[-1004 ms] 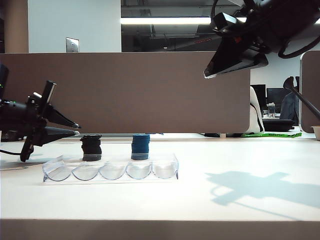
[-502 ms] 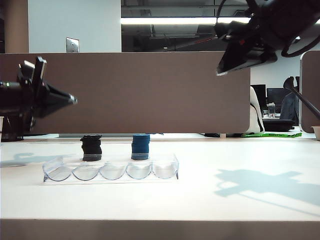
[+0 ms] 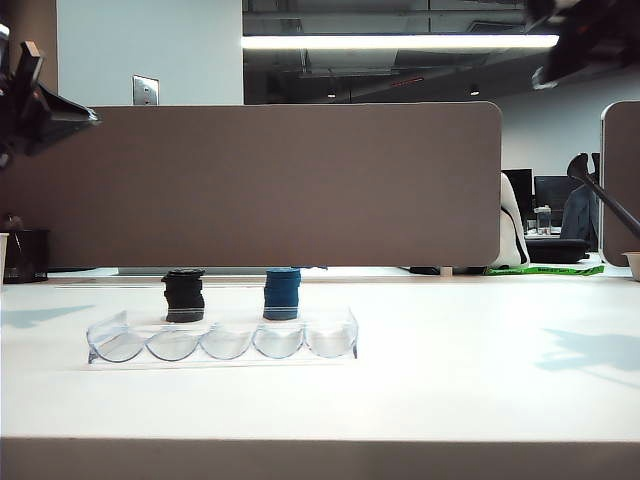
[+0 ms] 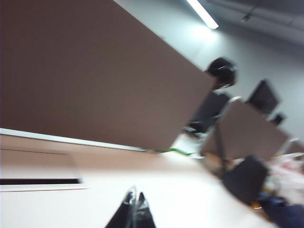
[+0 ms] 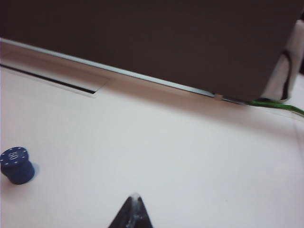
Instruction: Pick up the chip in the box and place it on the pile of chips with the same color.
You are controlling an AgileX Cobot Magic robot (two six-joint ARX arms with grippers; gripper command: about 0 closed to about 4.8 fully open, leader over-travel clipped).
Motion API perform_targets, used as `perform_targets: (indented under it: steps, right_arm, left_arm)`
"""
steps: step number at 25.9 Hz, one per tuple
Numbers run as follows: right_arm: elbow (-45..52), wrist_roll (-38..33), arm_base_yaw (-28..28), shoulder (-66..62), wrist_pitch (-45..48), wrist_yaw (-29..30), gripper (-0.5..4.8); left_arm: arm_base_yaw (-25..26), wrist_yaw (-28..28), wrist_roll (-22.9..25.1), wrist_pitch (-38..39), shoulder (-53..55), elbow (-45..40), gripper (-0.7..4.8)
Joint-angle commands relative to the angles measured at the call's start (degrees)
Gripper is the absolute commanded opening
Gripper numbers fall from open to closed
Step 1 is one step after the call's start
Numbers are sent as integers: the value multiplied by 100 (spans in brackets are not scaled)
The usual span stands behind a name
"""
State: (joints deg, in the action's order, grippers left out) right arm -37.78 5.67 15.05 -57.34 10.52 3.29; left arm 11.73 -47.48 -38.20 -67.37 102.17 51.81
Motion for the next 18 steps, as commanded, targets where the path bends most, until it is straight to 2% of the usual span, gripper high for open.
perform_targets:
  steps: [1,4,7,14,18]
  right_arm:
    - [-24,55,-295,422,-396,192,-5]
    - [-11,201,-494,717,-612,439,-5]
    - [120,210,-708,1049,-605,754,-5]
    - [887,201,-1252,2302,-601,876,-5]
    - [1475,-107,-1469,3351,-682,861,-5]
  left_arm:
    - [39,435,1838,1971,-739,-2,-3]
    - [28,1266,3036,3458,-1373,-2,-3]
    - [31,1556,3637,4197,-1821,-2,-3]
    - [184,1727,3755,5036,-2837,-98,-3]
    - [186,2055,3755,5014,-3593,-647,-3]
